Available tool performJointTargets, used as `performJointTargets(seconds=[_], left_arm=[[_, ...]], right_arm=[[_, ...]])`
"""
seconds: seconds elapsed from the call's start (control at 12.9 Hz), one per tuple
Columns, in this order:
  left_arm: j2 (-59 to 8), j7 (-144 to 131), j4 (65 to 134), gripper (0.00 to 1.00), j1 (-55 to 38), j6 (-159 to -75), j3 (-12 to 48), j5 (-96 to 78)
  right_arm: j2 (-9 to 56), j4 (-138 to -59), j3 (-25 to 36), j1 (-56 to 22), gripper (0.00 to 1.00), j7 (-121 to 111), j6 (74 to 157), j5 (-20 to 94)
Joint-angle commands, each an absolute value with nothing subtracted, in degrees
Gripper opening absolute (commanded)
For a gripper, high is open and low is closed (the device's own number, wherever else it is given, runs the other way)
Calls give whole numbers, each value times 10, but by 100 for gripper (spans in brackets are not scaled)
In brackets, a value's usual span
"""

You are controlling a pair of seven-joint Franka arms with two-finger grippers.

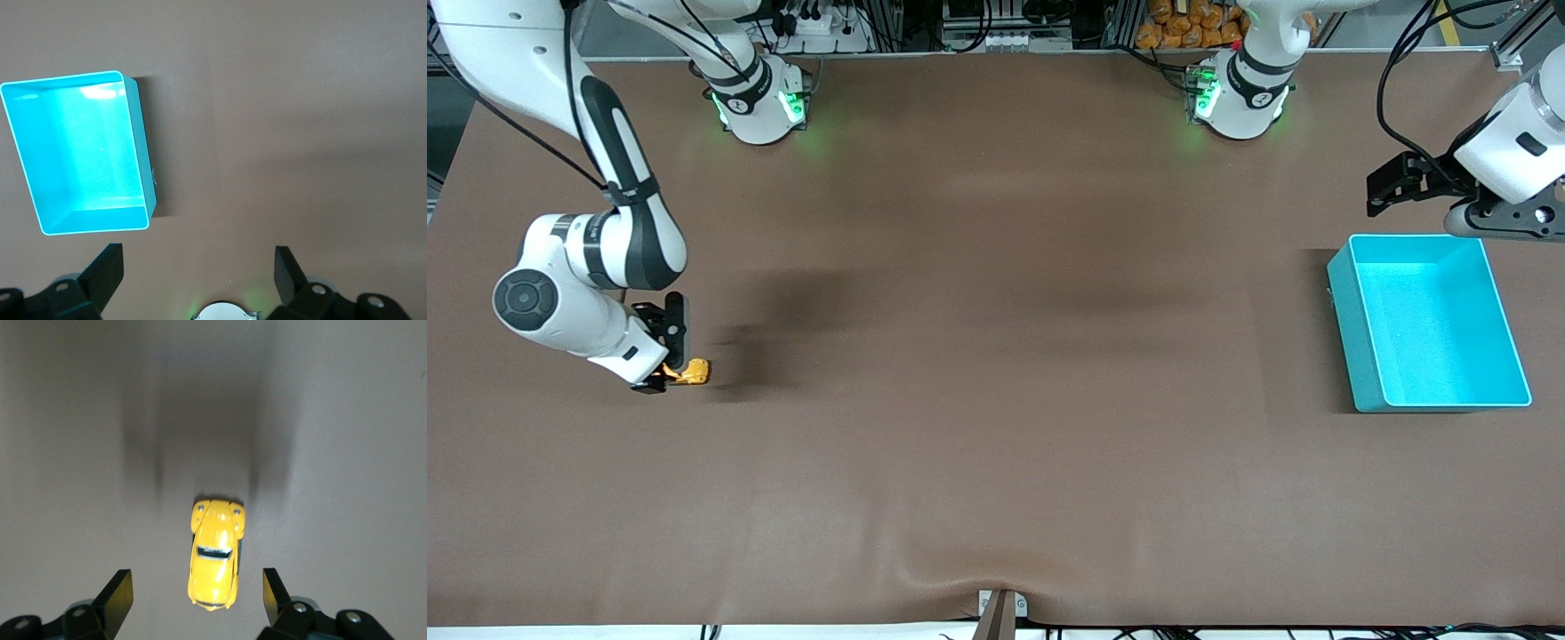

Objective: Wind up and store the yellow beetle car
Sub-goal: 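Close the right gripper on the yellow car's body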

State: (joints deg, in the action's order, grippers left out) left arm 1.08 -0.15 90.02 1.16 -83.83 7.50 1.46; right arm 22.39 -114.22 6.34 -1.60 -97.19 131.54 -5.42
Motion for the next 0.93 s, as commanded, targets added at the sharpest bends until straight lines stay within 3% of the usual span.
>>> performJointTargets(seconds=[0.0,0.85], left_arm=[[18,-4,904,100,11,-833,73,11],[15,-3,903,100,8,-833,73,12]], right_arm=[[236,-1143,59,3,87,-982,1333,-57],[258,-1170,59,3,87,-953,1389,-23]])
